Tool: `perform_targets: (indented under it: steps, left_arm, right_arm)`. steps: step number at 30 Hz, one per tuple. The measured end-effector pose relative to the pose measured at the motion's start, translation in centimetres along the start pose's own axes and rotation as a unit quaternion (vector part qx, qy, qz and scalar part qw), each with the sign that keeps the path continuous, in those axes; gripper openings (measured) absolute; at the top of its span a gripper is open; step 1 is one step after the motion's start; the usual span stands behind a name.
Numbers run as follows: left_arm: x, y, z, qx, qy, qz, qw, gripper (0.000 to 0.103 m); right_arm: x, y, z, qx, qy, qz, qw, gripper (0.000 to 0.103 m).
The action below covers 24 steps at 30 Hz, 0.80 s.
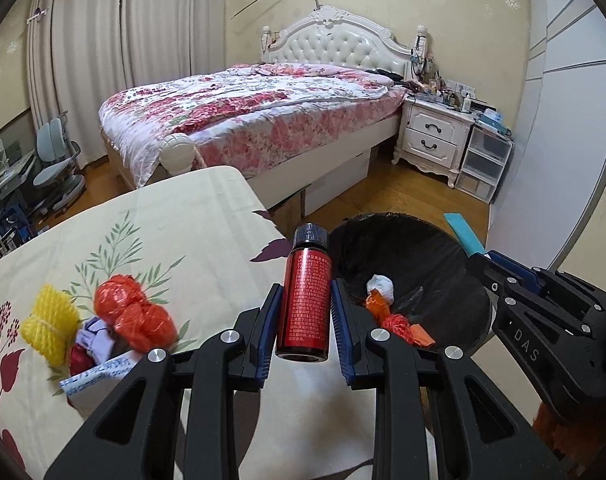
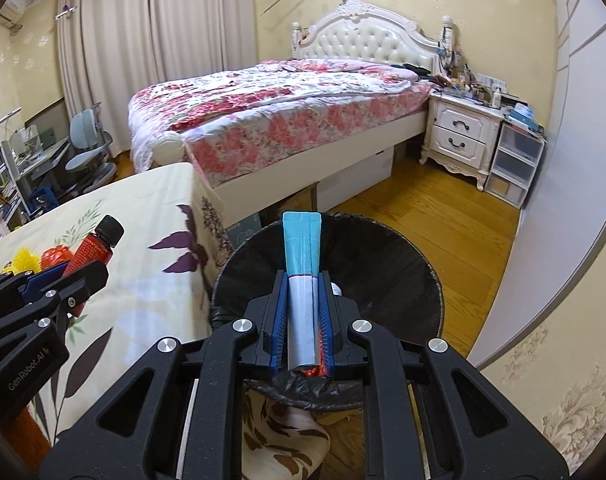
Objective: Collect trash
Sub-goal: 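Carry the red bottle and blue-white tube over the black bin and open both tools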
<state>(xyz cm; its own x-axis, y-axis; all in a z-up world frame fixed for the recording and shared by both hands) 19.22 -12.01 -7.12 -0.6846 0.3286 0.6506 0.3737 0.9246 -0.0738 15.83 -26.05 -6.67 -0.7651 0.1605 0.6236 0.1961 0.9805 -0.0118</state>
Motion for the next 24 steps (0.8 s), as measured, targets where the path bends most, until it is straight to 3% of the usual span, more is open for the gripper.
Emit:
perform_targets:
  steps: [9,24]
  left_arm:
    - [-4.2,-1.6,-0.5,-0.014,0.023,-0.004,0.9996,0.027]
    - [-7.2,-3.2,-0.6,-0.03,0.044,-0.009,0.9986,0.027]
  right_arm:
    - [-2.9,-2.1,0.1,-0.019,0.016,0.014,1.0,0.015]
    - [-5.6,-4.2,0.7,-0.041,0.038,0.031,0.998,0.016]
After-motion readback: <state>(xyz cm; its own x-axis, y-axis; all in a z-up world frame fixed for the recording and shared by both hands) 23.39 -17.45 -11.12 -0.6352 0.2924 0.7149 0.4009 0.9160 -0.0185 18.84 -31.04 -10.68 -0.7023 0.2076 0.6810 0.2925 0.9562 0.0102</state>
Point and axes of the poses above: each gripper's, at about its wrist camera, not at the fingertips, and x roughly against the way its jaws point, y to its left, z to its underside, the point moved 9 cm from there along -x, roughly the way its jaws point, and after that the axes turned 5 degrees about z, right-handed, at the moved point
